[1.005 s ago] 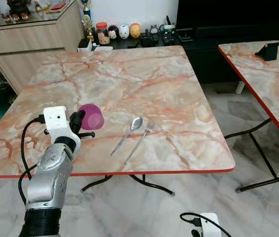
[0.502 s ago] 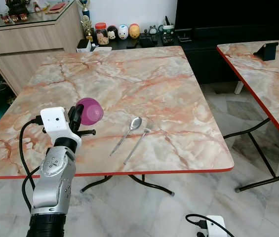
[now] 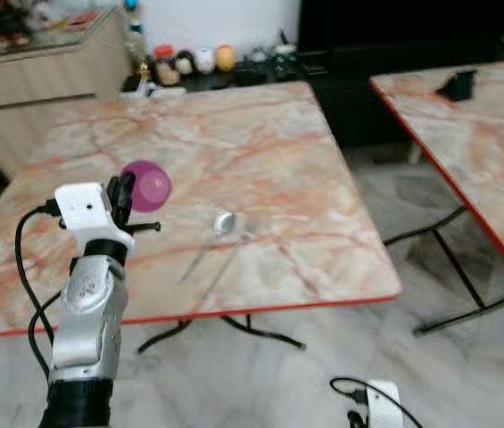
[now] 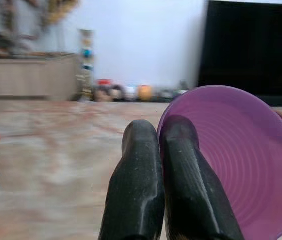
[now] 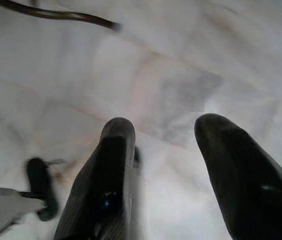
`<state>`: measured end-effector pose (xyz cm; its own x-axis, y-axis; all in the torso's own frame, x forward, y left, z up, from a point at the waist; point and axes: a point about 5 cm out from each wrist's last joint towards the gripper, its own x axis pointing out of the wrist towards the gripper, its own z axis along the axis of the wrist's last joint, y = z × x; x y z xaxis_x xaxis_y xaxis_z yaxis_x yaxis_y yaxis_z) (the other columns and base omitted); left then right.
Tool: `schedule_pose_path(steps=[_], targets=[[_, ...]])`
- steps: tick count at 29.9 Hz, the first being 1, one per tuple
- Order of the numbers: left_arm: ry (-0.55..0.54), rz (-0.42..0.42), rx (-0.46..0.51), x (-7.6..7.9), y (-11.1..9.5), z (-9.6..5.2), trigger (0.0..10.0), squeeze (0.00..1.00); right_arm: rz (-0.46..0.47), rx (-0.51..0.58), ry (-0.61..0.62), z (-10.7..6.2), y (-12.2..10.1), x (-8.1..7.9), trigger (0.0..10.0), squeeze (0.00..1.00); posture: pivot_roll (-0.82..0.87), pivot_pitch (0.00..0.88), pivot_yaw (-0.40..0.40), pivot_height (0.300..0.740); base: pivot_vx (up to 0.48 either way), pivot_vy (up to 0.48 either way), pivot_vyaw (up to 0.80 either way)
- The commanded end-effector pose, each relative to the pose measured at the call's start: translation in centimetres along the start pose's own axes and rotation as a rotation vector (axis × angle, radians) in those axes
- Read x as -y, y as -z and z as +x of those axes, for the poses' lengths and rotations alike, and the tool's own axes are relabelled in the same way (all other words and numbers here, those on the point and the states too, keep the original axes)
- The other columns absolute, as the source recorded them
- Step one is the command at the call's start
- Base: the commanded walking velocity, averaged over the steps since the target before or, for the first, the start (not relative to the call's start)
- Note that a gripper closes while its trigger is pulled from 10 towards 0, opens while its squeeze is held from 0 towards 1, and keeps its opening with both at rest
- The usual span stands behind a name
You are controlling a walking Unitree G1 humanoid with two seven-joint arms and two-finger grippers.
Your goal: Setting the table
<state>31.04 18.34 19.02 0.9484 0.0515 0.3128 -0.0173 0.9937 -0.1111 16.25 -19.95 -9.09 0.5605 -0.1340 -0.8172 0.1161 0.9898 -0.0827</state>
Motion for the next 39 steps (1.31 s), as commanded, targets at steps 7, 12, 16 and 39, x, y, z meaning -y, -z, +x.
schedule_pose_path(steps=[7,12,16,39], targets=[[-0.036,0.025,0.027,-0.9,-0.5,0.3,10.0,0.00,0.005,0.003,0.007,0.0,-0.1,0.1,10.0,0.00,-0.06,0.000,0.058,0.740,0.000,-0.480,0.00],[-0.044,0.015,0.027,-0.9,-0.5,0.3,10.0,0.00,0.009,0.007,0.000,0.0,-0.1,0.1,10.0,0.00,-0.07,0.000,0.058,0.740,0.000,-0.192,0.00],[-0.043,0.011,0.023,-0.9,-0.4,0.3,10.0,0.00,-0.005,0.004,-0.006,0.0,-0.1,0.0,10.0,0.00,-0.07,0.000,0.058,0.740,0.000,0.000,0.00],[-0.066,0.013,0.011,-1.7,-0.2,0.3,10.0,0.00,-0.039,0.023,-0.030,0.1,-0.6,-0.7,10.0,0.00,-0.07,0.000,0.051,0.740,0.000,-0.432,0.14]])
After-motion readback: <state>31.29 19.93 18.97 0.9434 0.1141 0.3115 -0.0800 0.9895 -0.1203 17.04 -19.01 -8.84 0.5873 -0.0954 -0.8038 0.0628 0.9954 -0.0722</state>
